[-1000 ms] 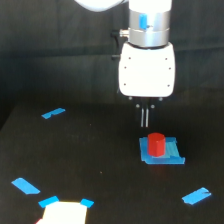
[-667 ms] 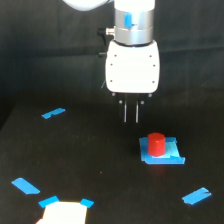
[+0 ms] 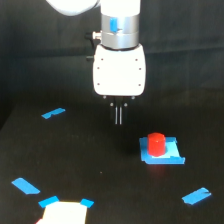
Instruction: Pick up the red object from the table
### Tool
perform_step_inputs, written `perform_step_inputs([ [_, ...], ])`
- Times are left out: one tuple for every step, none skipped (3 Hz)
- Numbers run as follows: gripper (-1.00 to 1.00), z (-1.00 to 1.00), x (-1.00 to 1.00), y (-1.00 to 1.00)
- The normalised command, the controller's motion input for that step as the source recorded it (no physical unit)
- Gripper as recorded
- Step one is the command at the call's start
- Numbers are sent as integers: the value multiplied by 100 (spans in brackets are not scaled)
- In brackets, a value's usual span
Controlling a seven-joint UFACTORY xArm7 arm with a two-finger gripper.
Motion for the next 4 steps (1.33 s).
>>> perform_step_inputs([
  [100,-100,39,-100],
  [100,100,-100,44],
  [100,100,-94,53],
  [-12,100,54,-97],
])
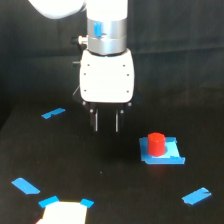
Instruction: Pick up the red object from the table
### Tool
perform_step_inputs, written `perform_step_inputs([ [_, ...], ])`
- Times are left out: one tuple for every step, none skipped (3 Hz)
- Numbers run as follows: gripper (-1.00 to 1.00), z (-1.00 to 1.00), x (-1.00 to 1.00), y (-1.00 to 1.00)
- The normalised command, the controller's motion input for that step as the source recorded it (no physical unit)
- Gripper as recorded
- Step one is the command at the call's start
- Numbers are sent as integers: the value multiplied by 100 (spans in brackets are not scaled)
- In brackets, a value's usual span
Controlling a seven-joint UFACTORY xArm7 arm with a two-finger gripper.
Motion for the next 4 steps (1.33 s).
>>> perform_step_inputs([
  [-100,100,49,-37],
  [-100,39,-15,100],
  [-100,-100,-100,100],
  [-100,-84,-100,100],
])
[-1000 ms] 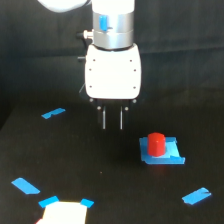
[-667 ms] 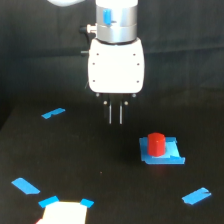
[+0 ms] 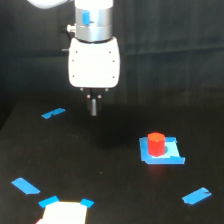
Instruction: Pick up the red object from the table
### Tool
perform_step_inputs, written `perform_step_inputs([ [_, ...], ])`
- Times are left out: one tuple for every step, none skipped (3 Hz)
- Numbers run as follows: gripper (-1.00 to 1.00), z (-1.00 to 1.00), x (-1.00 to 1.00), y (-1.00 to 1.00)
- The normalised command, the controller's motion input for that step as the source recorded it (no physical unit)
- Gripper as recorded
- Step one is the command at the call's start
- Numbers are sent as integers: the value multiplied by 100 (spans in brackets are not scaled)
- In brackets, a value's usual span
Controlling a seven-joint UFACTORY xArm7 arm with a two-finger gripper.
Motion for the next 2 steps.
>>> perform_step_inputs([
  [100,-34,-84,100],
  [87,-28,-99,100],
])
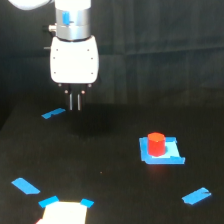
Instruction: Pick up the red object from the table
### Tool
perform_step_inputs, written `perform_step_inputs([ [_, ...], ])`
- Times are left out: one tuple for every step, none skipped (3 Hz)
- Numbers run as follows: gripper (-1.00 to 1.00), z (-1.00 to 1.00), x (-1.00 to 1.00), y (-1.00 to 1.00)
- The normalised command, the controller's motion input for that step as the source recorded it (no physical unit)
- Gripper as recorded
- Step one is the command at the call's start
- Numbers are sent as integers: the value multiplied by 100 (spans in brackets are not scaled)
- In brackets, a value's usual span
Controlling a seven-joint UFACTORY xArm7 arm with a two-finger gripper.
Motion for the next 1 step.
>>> perform_step_inputs([
  [100,-100,41,-100],
])
